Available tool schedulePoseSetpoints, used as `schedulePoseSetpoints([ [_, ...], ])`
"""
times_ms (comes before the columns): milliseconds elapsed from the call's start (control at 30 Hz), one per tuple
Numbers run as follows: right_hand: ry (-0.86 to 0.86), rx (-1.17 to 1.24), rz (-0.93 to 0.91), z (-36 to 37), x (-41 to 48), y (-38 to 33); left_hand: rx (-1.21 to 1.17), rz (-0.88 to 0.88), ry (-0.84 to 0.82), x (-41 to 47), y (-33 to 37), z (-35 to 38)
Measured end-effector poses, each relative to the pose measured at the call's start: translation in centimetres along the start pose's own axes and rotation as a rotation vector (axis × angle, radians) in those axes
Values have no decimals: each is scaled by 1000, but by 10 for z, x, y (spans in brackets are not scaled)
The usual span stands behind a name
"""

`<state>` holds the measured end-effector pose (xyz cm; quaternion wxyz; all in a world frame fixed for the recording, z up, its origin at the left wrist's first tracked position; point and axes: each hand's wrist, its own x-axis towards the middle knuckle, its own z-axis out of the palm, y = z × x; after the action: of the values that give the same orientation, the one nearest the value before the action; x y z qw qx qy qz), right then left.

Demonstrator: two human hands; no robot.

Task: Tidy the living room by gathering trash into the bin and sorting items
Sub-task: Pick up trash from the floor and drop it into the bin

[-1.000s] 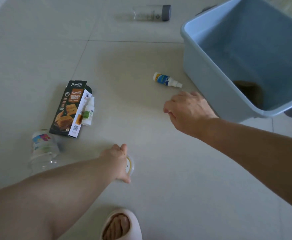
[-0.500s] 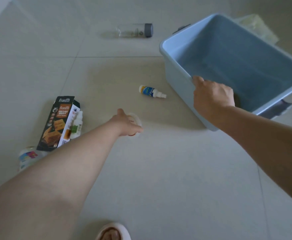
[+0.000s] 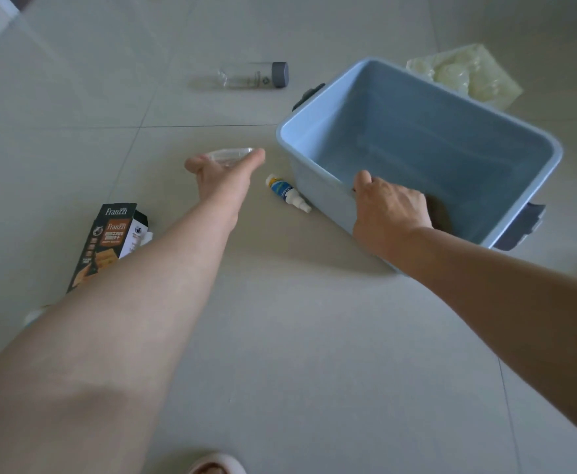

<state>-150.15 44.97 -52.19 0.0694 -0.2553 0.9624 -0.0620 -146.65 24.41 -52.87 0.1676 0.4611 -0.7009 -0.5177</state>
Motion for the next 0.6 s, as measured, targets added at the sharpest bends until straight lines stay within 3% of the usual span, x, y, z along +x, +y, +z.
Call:
schedulePoseSetpoints([
  [100,-6,-12,-16,4,-6,-1,-114,112,-12,-2,18,9],
  [267,-11,-39,-111,16,-21,-6,-35,404,-171,-28,42,32],
  [433,-4,-15,-149,18,-33,-2,223,388,-533,-49,51,62],
  [600,-17,-113,-197,7,-65,20,422,368,-622,-50,46,82],
])
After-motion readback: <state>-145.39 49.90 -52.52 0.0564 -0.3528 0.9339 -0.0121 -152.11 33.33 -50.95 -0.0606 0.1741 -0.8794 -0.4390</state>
